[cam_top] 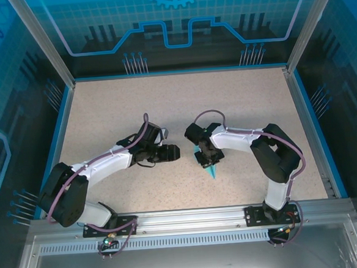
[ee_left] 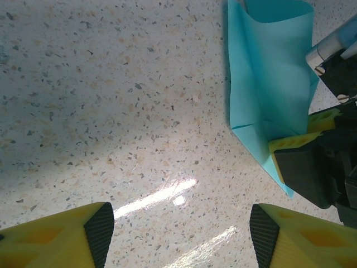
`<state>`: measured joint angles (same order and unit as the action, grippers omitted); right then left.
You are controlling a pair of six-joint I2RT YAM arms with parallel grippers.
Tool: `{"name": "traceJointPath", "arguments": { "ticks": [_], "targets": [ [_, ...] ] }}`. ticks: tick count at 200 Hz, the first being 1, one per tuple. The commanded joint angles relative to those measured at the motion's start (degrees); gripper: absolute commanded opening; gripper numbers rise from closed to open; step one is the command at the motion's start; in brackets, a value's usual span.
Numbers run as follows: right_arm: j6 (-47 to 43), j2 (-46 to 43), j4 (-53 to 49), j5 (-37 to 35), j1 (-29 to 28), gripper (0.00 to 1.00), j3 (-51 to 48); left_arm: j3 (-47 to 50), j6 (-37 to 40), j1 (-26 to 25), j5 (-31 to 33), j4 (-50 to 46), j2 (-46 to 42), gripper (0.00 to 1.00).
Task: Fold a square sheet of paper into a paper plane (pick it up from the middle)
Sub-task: Turn over the paper plane at the center of the table, then reset both arms
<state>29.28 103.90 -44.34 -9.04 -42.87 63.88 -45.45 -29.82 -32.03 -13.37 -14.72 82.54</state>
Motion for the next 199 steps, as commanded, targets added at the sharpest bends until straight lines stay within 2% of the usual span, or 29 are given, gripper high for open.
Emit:
{"name": "traceJointPath", "arguments": {
  "ticks": [1,53,88,119,150,177,190,199],
  "targets": [
    [-0.18,1.62,0.0,-0.72,-1.25,0.2,0.28,0.17,1.34,0.61,-1.5,-0.04,-0.89,0.69],
    [-0.76,-1.71,-3.11,-2.04,-1.24,0.21,2.43,-0.26,1.78,0.65,-1.53,-0.56,-0.84,0.69],
    [-2.21,-6.2,-5.7,-1.35,-0.83,0.31,3.89,-2.24,4.14,0.72,0.37,-3.68,-1.73,0.72],
    [-6.5,-13.08,-5.47,2.38,1.44,0.41,3.41,-5.62,10.27,1.77,8.56,-10.68,-5.37,0.83],
    [-14.98,-20.77,-0.31,3.63,6.59,0.52,-0.51,-4.93,15.5,4.52,21.69,-10.81,-10.33,0.98],
    [-19.25,-27.62,9.85,6.49,14.55,0.65,-7.36,-2.33,18.38,9.1,30.43,-6.22,-11.7,0.99],
    [-20.85,-31.22,16.22,5.4,18.1,0.72,-11.68,-0.68,18.84,11.24,34.5,-3.66,-11.45,0.99],
    [-21.6,-33.36,20.94,3.7,20.25,0.76,-15.01,0.99,18.61,12.99,35.0,-0.74,-11.35,0.99]
  ]
}}
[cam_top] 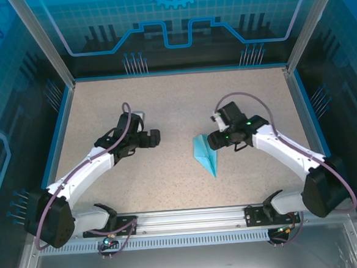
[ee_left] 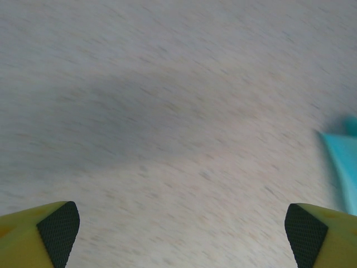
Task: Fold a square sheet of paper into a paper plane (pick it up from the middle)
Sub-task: Reset both arms
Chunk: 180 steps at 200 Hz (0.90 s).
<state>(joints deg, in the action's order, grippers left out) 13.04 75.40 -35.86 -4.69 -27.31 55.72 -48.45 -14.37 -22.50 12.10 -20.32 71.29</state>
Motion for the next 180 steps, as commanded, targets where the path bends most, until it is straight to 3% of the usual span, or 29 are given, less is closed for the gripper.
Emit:
{"name": "traceJointPath", "arguments": {
  "ticks": [1,18,32,69,113,180],
  "targets": [
    [-5.42,-5.1,13.13,-0.88,4.88,0.77,-7.47,4.15,3.14,3.75,9.48,5.2,-0.05,0.99],
    [-6.67,-7.56,23.18,-4.82,9.32,0.94,-14.14,7.66,3.38,7.07,10.47,10.89,0.16,0.99],
    [-6.31,-7.88,29.61,-7.62,12.54,0.99,-17.7,8.25,3.01,10.47,9.35,12.9,0.3,0.99],
    [-7.66,-4.84,44.11,-8.98,18.88,0.99,-21.58,12.4,7.21,14.48,7.42,22.94,2.1,0.99],
    [-8.64,4.15,56.88,-5.04,24.49,0.99,-23.44,13.72,9.68,16.39,2.93,31.49,6.98,0.99],
    [-8.08,8.8,62.48,0.93,28.1,0.99,-22.77,14.2,10.2,19.07,-1.31,36.47,10.08,0.99]
  ]
}}
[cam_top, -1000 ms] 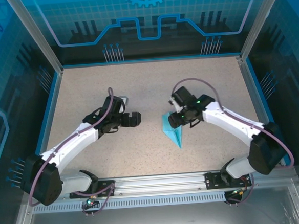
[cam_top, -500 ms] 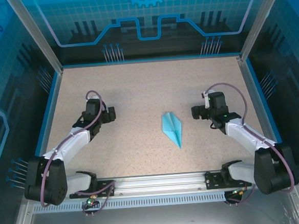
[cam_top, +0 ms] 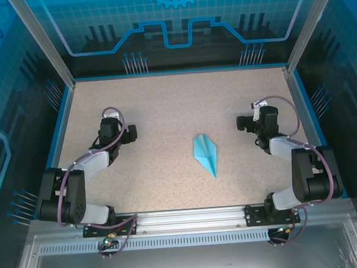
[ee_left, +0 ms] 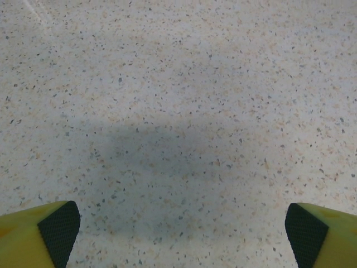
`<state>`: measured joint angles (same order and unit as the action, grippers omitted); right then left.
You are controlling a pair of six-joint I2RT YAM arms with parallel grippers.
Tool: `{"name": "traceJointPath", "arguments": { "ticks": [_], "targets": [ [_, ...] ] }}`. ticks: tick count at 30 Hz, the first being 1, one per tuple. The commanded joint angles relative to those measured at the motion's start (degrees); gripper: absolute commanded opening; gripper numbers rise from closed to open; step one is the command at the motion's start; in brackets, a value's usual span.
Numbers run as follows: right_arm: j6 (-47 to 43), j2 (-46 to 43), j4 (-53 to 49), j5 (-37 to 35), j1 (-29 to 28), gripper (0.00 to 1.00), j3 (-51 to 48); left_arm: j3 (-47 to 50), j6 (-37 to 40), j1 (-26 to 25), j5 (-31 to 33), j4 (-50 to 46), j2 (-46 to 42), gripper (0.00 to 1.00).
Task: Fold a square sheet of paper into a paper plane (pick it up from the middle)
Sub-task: Reset both arms
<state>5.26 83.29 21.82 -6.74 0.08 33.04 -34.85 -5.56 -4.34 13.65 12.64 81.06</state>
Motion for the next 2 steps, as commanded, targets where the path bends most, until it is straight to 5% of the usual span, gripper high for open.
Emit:
{"name": "traceJointPath", "arguments": {
  "ticks": [1,2],
  "targets": [
    [-0.32,0.91,4.8,2.97,0.71,0.99,-0.08,0.63,1.45,0.91,-2.85,3.52,0.28,0.99],
    [-0.26,0.9,4.85,2.88,0.69,0.99,-0.16,0.99,1.79,0.91,-2.81,3.86,-0.2,0.99]
  ]
}}
